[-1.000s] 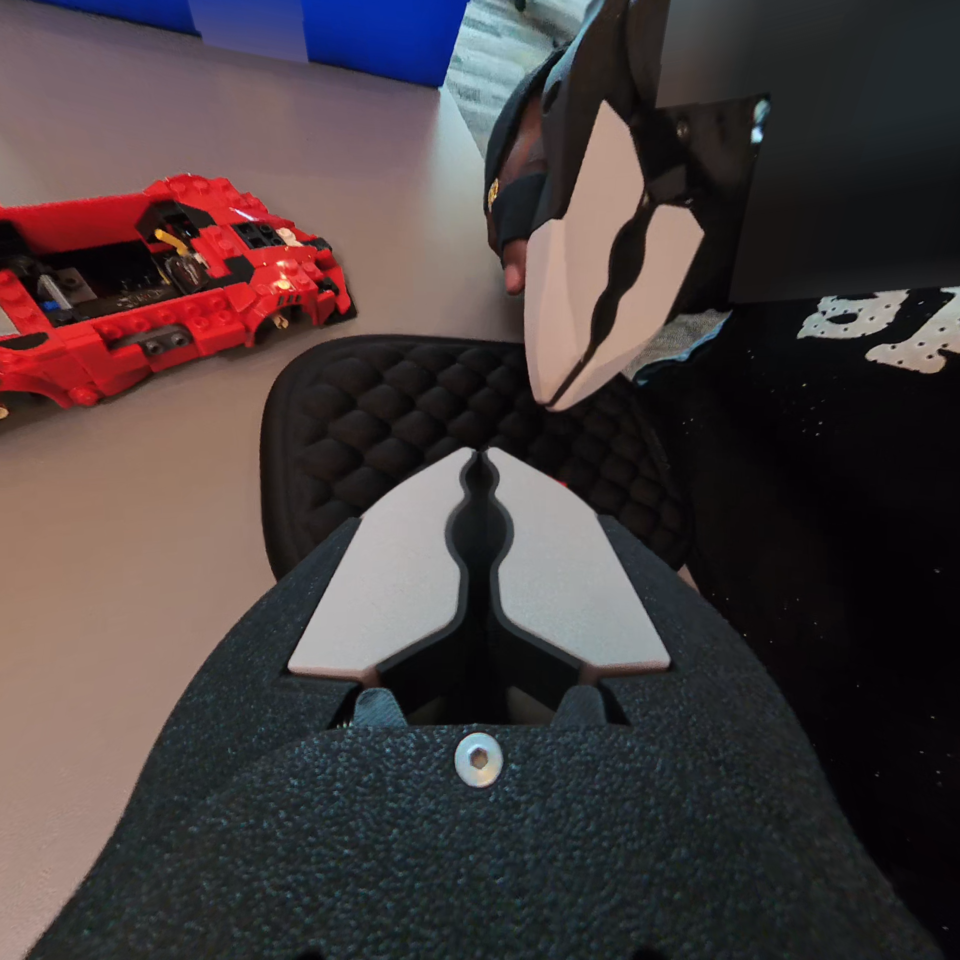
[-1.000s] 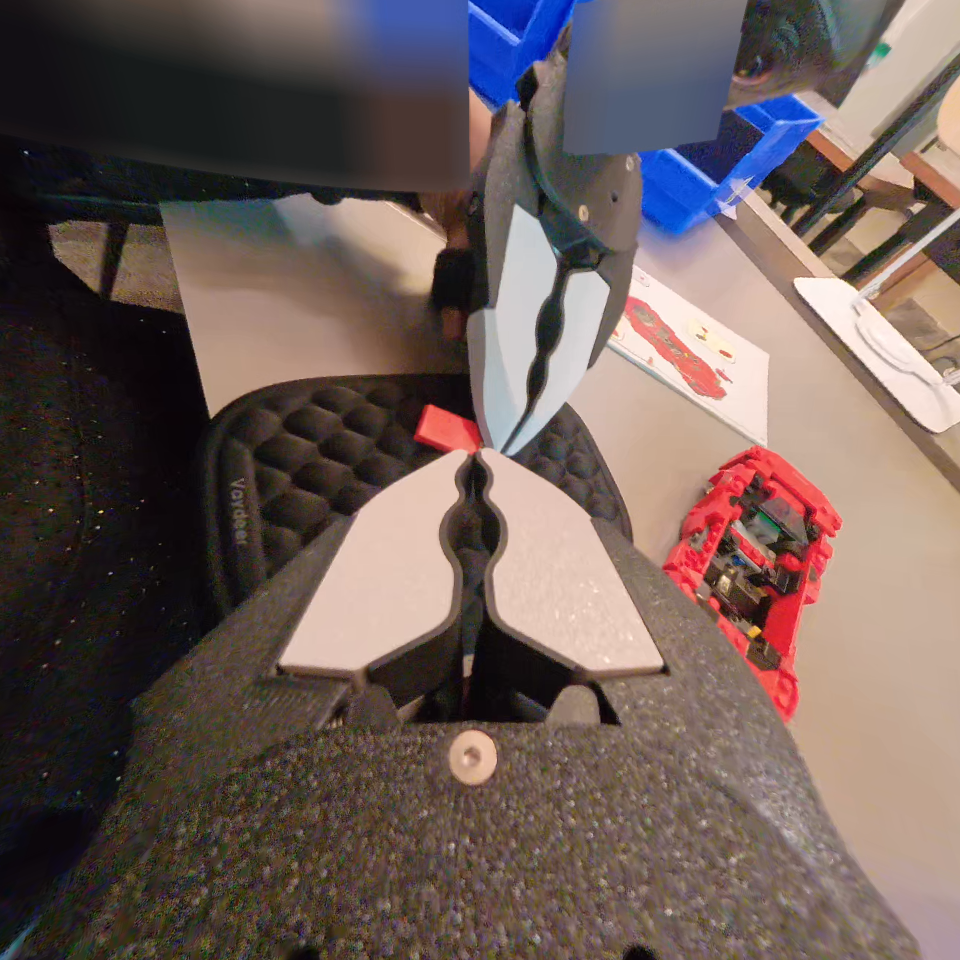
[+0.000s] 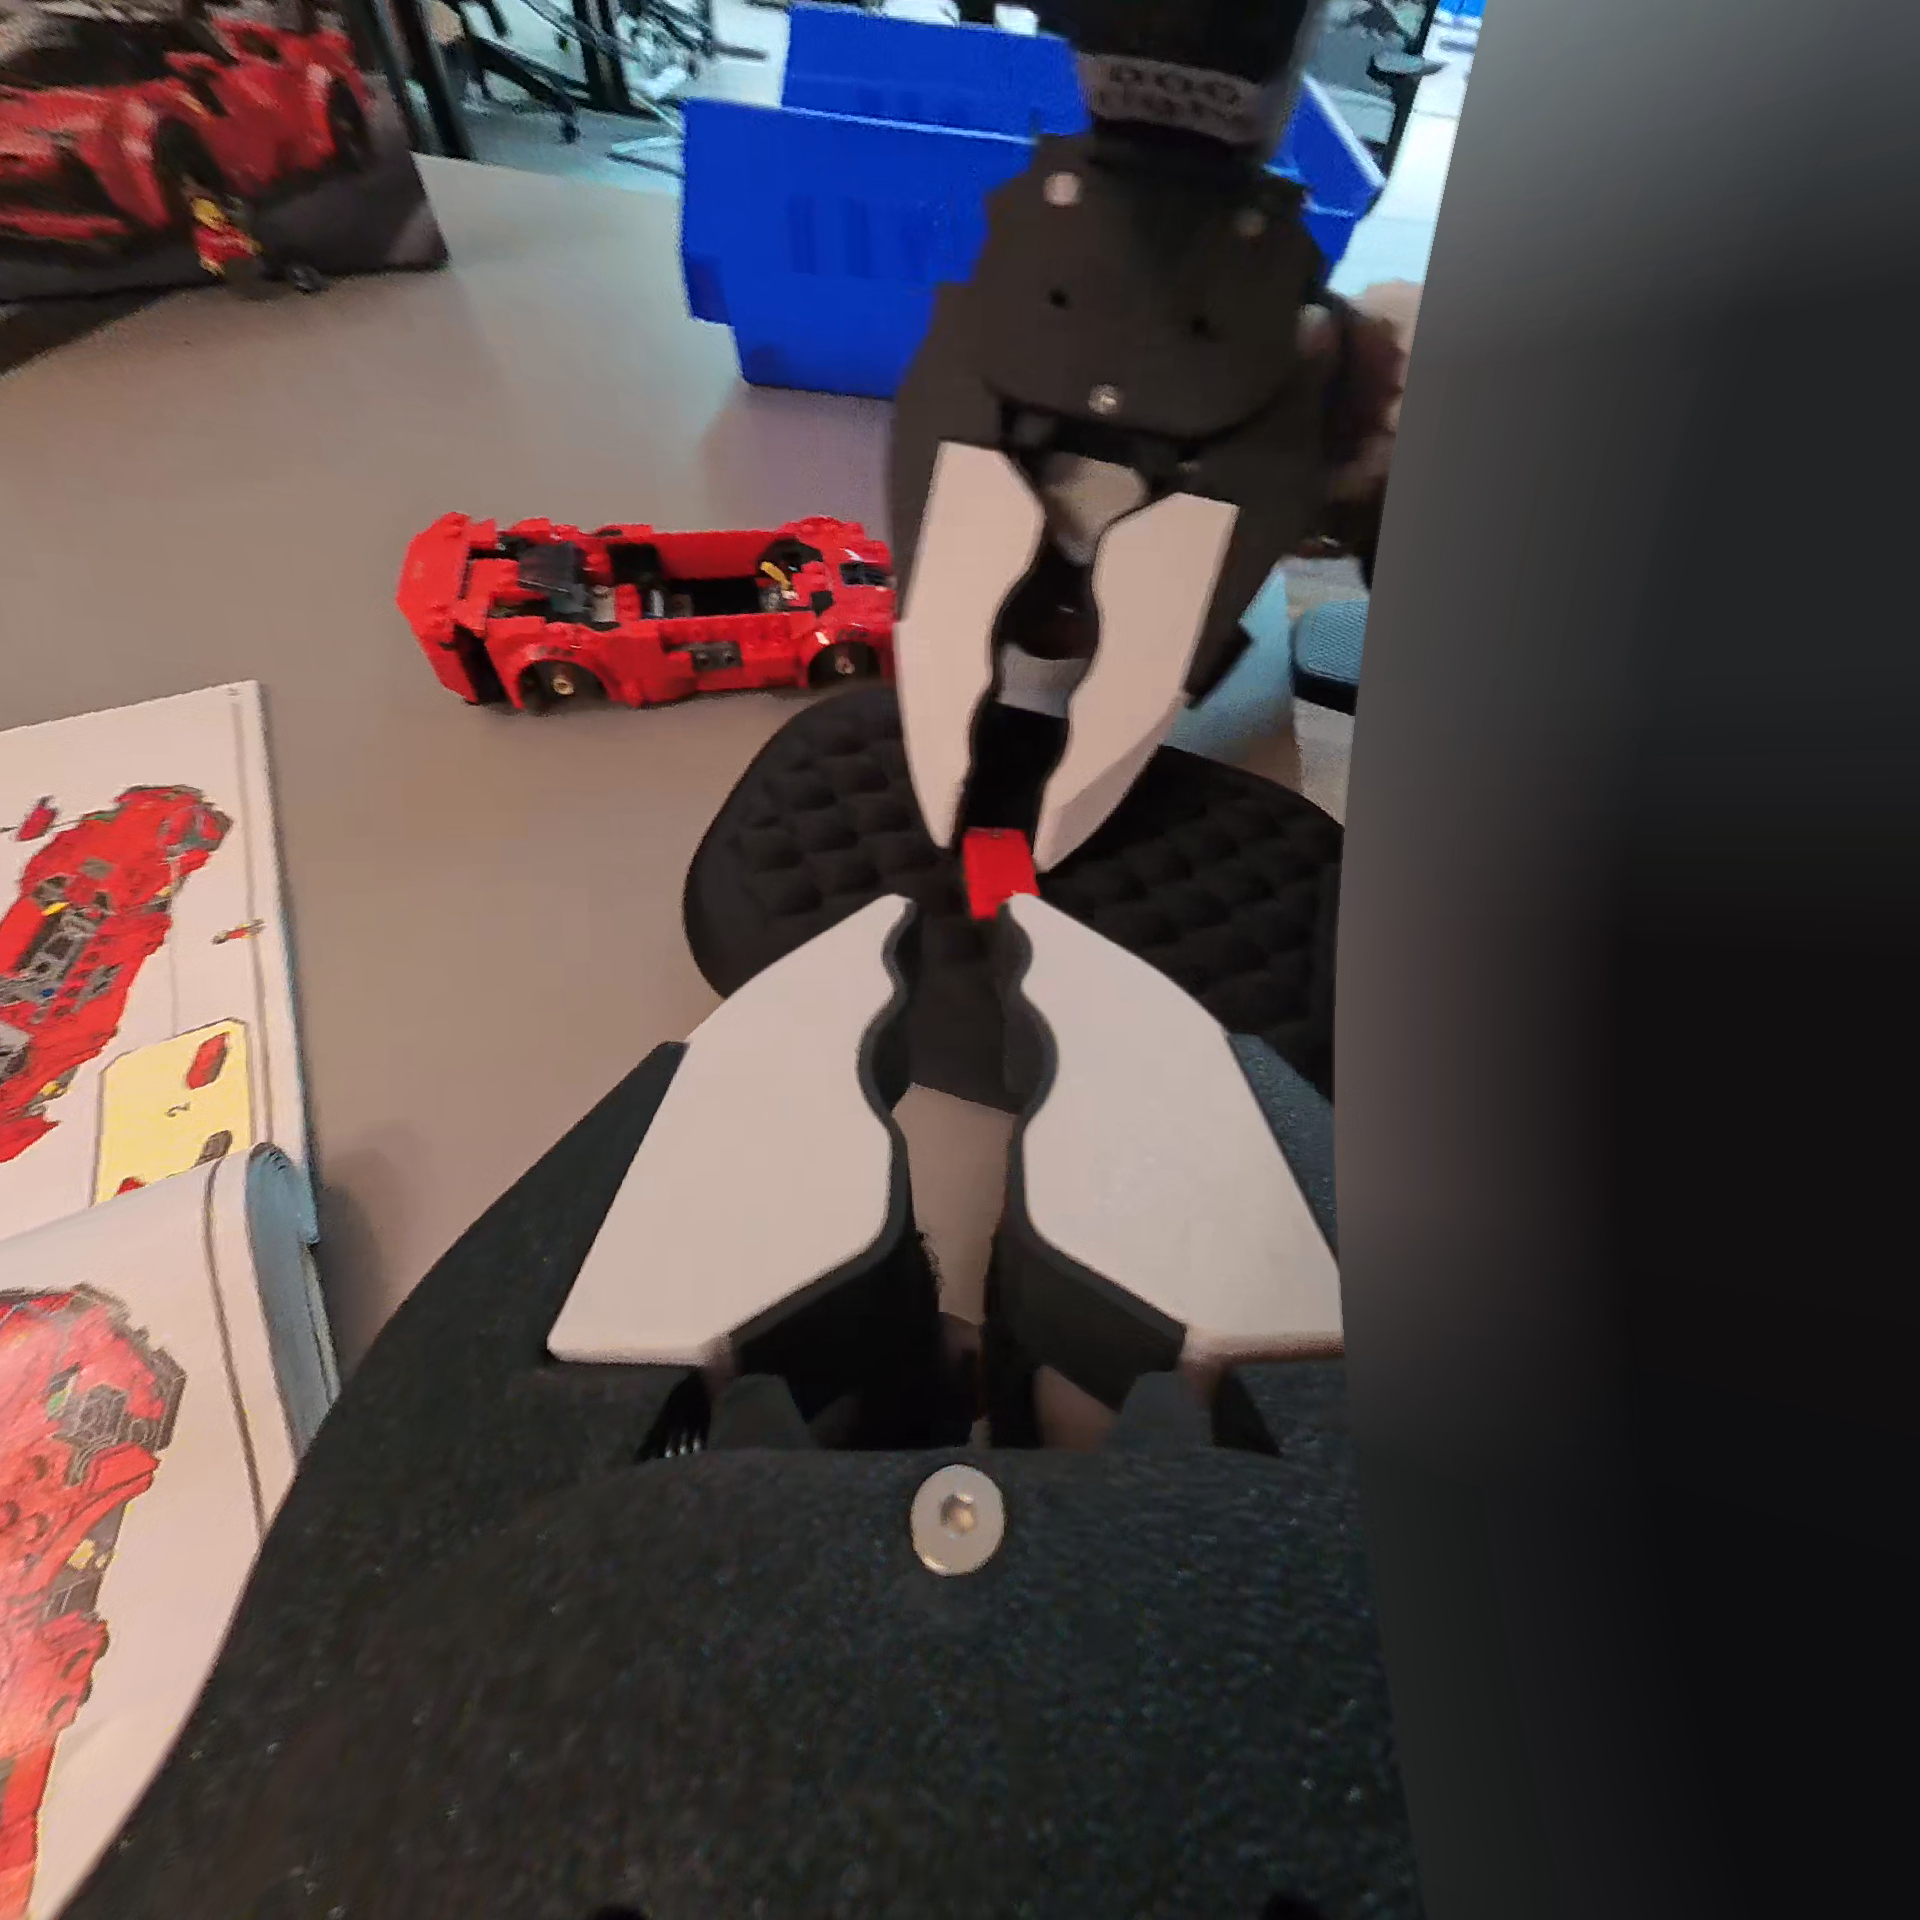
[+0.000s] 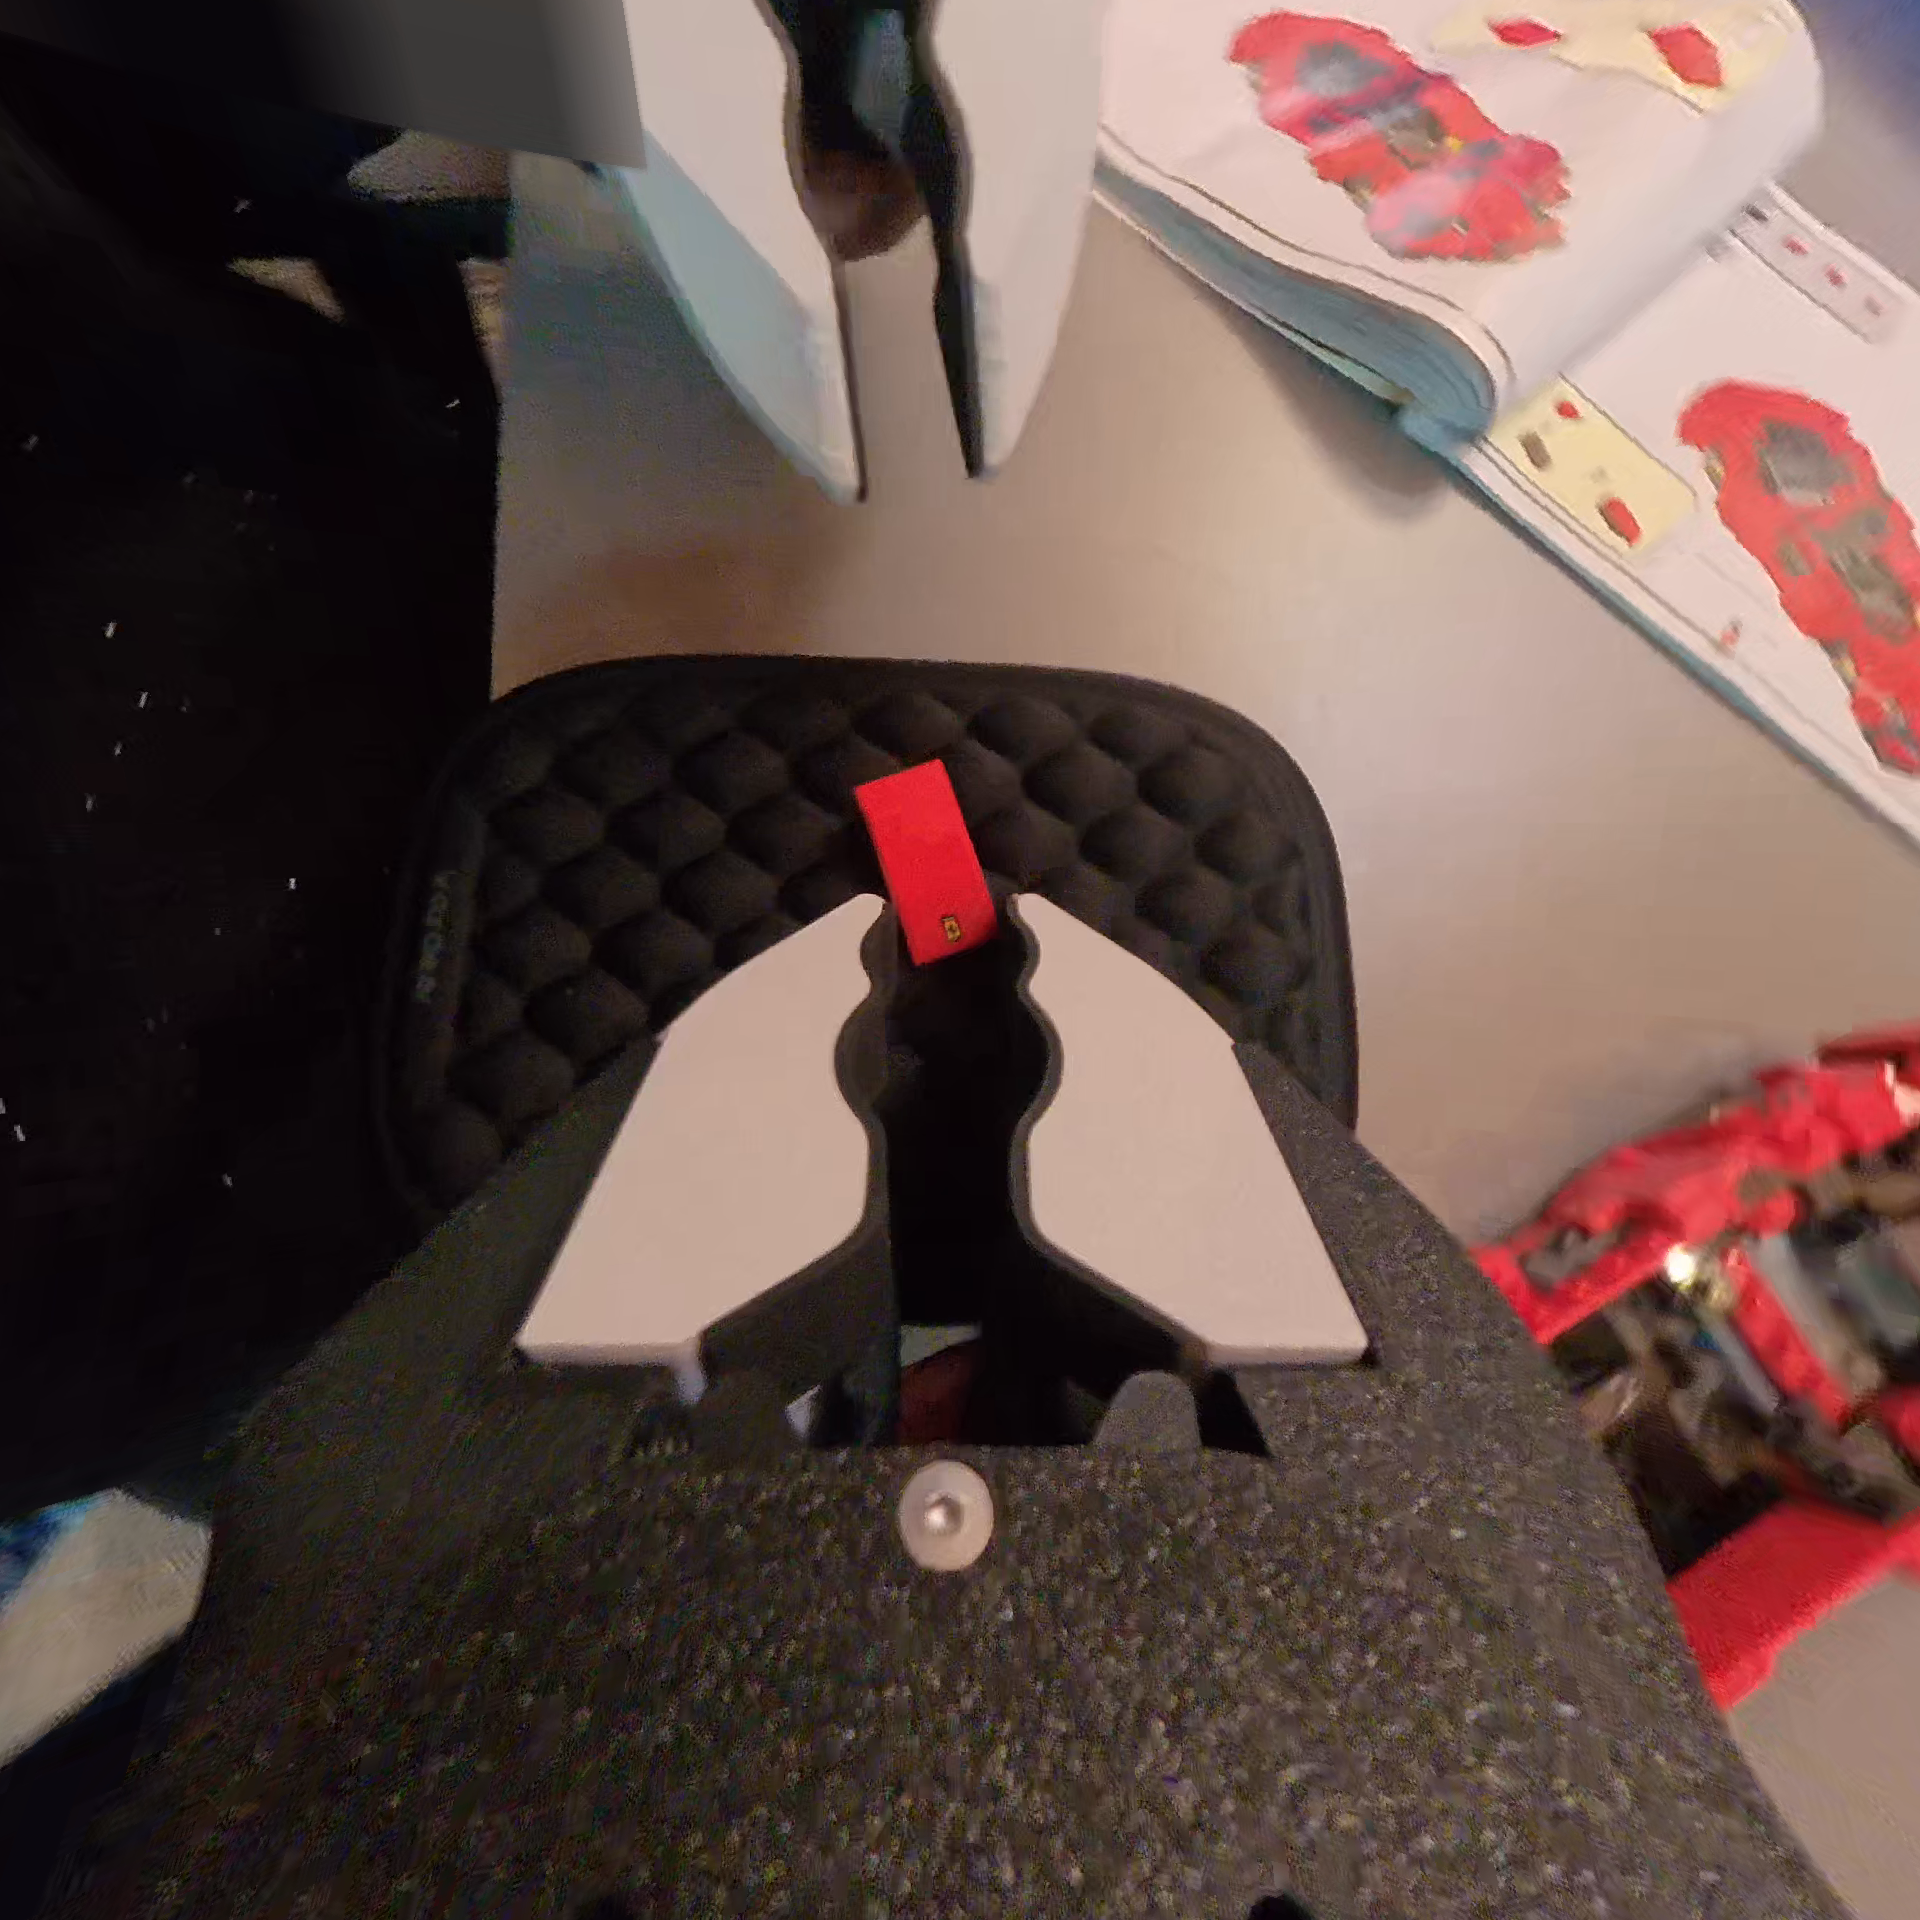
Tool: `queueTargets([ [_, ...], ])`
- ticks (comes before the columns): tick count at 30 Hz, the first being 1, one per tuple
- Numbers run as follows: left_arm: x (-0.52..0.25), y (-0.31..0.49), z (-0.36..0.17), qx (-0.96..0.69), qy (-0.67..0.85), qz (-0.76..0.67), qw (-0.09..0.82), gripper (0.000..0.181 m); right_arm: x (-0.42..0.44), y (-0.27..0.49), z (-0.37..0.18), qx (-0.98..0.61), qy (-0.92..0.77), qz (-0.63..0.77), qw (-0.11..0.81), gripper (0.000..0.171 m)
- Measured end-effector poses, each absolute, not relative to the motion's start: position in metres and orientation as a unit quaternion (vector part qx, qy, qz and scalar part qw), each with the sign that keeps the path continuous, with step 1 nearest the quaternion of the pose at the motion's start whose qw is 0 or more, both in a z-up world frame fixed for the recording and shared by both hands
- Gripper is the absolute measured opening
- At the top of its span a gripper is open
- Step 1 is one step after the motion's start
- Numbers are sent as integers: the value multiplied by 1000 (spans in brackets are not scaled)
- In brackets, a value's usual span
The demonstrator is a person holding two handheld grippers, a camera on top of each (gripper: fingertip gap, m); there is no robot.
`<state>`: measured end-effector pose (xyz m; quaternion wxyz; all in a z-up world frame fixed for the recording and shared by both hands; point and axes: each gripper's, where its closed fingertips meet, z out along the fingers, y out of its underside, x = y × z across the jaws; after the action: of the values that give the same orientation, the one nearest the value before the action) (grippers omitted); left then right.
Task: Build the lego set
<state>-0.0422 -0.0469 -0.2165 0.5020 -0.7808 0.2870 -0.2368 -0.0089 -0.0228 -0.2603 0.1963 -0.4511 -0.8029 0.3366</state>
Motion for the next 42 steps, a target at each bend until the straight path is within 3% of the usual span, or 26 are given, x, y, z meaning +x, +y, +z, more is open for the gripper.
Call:
queueTargets([
  [1, -46, -45, -216, -782, 278, -228, 510, 8, -7, -23, -259, -477, -787, 334, 203, 19],
  [7, -41, -49, -230, -791, 304, -198, 493, 0, 2, -25, -259, -606, -714, 244, 252, 19],
  [21, 15, -36, -231, -767, 390, -209, 465, 2, 2, -30, -262, -610, -724, 213, 242, 19],
  [42, -22, -31, -251, -797, 389, -169, 431, 1, 2, -28, -262, -610, -732, 219, 208, 18],
])
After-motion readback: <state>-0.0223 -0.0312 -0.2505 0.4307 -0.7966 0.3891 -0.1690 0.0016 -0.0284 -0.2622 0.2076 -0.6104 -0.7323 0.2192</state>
